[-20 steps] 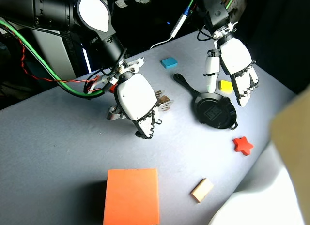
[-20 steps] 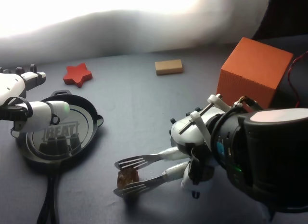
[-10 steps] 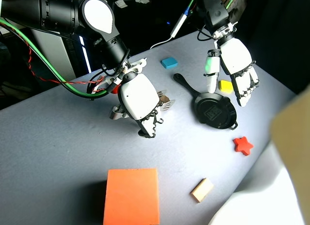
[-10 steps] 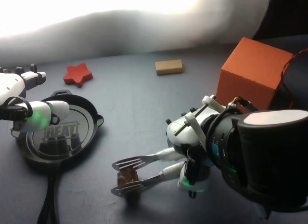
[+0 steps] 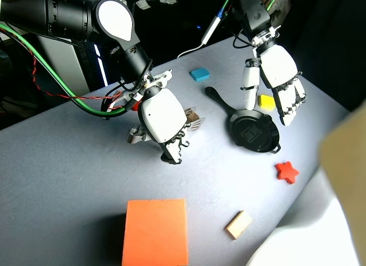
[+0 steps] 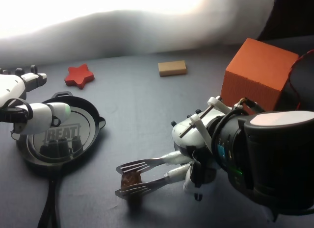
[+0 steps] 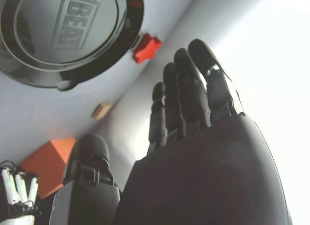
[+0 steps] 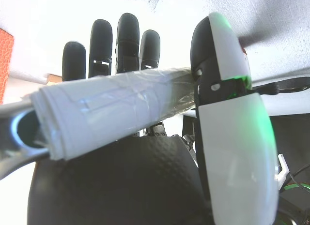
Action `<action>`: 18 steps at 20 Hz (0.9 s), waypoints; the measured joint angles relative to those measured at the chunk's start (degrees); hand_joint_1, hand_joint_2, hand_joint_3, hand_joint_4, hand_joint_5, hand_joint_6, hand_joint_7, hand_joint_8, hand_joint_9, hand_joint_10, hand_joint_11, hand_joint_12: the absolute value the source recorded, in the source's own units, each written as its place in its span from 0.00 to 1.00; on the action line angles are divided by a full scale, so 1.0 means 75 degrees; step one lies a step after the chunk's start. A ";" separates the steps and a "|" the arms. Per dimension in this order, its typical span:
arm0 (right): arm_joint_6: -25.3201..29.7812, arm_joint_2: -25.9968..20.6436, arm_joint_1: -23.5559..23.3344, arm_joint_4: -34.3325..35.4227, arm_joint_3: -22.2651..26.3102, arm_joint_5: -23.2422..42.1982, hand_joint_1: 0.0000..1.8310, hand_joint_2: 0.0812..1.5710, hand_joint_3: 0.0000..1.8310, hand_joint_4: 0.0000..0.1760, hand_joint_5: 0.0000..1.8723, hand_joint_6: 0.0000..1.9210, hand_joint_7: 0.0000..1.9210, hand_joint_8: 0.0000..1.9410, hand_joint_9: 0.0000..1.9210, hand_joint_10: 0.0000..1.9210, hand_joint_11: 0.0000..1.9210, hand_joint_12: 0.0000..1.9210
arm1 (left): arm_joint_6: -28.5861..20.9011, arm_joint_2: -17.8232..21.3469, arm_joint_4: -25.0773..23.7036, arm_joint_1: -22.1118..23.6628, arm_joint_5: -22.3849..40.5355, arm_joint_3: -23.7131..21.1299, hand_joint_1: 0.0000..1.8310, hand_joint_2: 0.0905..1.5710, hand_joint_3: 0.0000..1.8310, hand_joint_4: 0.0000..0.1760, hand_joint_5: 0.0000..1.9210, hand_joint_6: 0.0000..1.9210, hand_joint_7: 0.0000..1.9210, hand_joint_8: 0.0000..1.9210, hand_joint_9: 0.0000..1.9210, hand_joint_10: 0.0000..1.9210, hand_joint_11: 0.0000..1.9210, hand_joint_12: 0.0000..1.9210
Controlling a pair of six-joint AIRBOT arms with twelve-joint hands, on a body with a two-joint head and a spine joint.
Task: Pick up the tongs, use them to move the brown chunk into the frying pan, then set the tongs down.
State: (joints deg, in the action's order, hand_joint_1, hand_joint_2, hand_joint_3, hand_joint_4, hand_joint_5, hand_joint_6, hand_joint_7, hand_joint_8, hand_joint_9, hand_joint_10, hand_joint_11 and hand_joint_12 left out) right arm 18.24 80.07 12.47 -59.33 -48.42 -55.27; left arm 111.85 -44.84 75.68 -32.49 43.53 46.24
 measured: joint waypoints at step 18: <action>-0.0224 -0.0032 -0.0038 -0.0023 0.0000 0.0119 0.60 0.75 0.00 0.00 0.43 0.65 0.55 0.19 0.43 0.44 0.23 0.83 | 0.0003 0.0000 0.0003 0.0000 0.0003 0.0000 0.01 0.81 0.00 0.31 0.08 0.00 0.14 0.00 0.16 0.00 0.00 0.49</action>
State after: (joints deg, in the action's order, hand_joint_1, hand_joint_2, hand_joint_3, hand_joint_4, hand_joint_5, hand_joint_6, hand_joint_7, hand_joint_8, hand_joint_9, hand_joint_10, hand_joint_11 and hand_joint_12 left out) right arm 16.56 79.83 12.19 -59.51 -48.42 -54.37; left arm 111.87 -44.84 75.70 -32.49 43.55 46.24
